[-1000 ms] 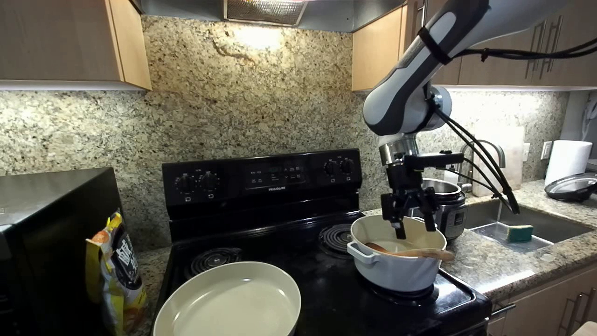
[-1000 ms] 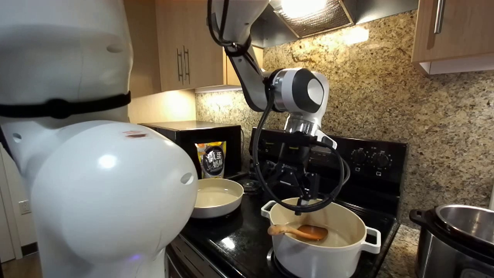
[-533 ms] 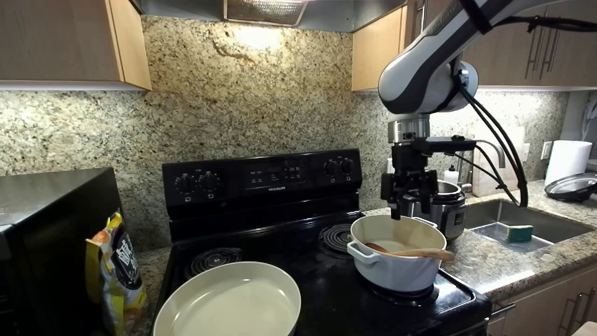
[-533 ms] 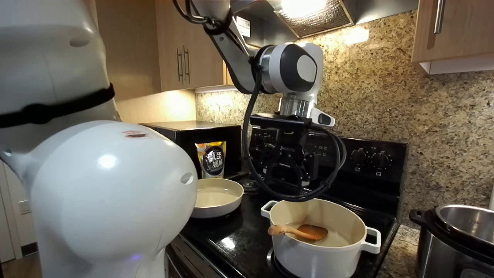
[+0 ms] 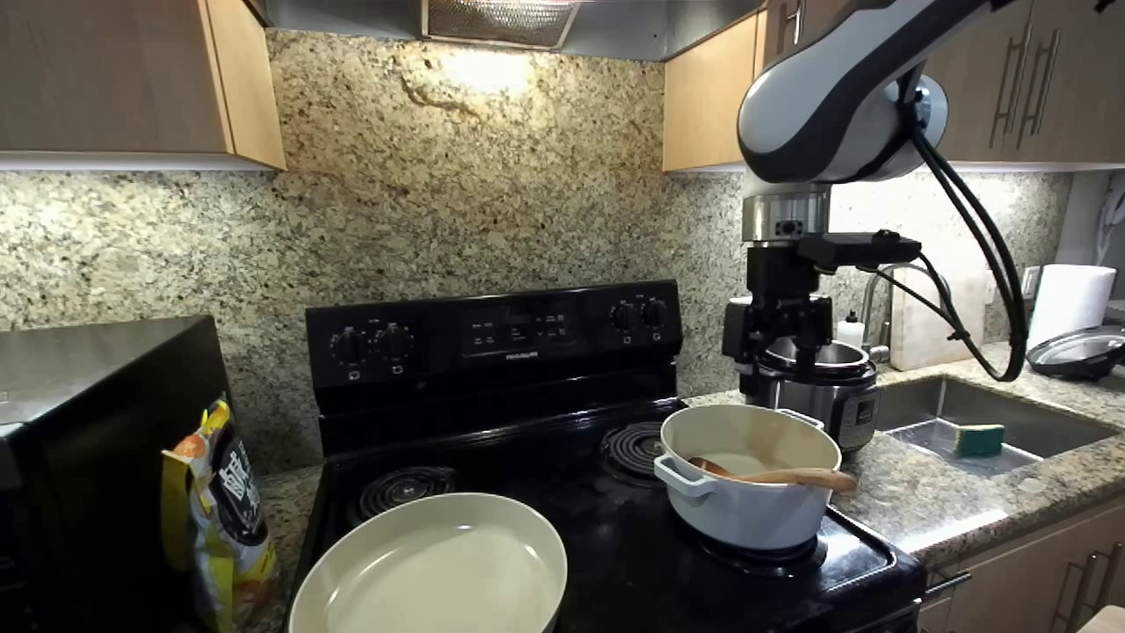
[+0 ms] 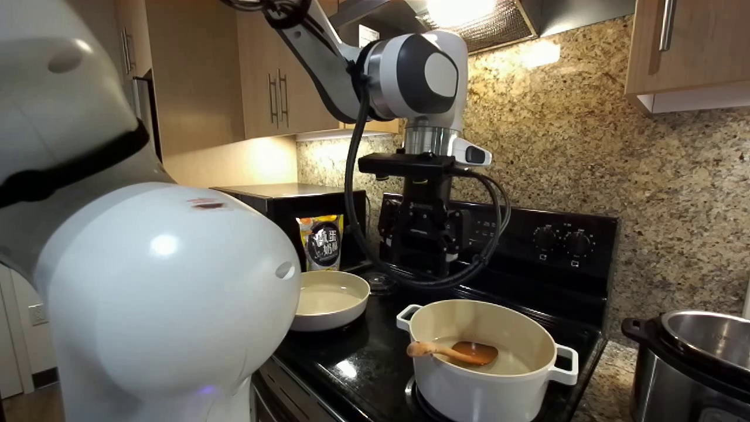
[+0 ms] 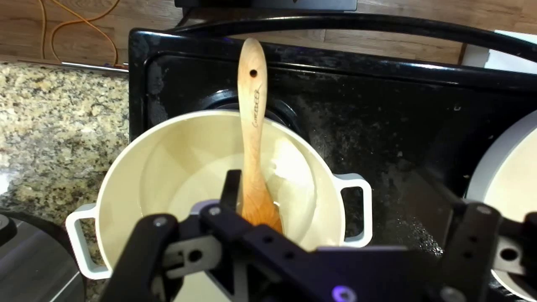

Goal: Use the cooking stick to stir the pot

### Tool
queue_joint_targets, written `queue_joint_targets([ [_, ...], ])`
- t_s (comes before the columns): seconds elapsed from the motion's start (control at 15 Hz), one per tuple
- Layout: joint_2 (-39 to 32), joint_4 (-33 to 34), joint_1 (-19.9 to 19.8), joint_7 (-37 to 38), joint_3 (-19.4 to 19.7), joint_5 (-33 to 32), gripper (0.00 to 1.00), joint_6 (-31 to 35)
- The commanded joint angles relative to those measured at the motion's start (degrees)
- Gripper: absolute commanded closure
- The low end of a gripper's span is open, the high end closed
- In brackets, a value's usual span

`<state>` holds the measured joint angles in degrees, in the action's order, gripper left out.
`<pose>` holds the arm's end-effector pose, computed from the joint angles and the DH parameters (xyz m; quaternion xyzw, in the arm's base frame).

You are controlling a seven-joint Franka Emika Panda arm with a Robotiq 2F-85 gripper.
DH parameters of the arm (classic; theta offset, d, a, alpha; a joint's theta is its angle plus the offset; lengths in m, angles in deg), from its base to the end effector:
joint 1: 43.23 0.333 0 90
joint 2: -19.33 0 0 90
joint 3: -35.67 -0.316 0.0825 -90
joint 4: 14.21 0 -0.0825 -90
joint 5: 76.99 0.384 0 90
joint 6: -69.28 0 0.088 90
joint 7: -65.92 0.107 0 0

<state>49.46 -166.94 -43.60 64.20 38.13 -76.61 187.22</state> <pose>0.3593 -0.0167 0.3964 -0.9990 0.0080 0.0403 0.0151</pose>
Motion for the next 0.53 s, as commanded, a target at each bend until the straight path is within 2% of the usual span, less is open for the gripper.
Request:
queue_joint_targets([
  [0.0,3.0,-2.3,0.5,-2.2,0.0,0.3,0.0,0.1],
  [0.47,1.4,-0.9,0.0,-0.5,-0.3,0.2,0.0,-0.1],
])
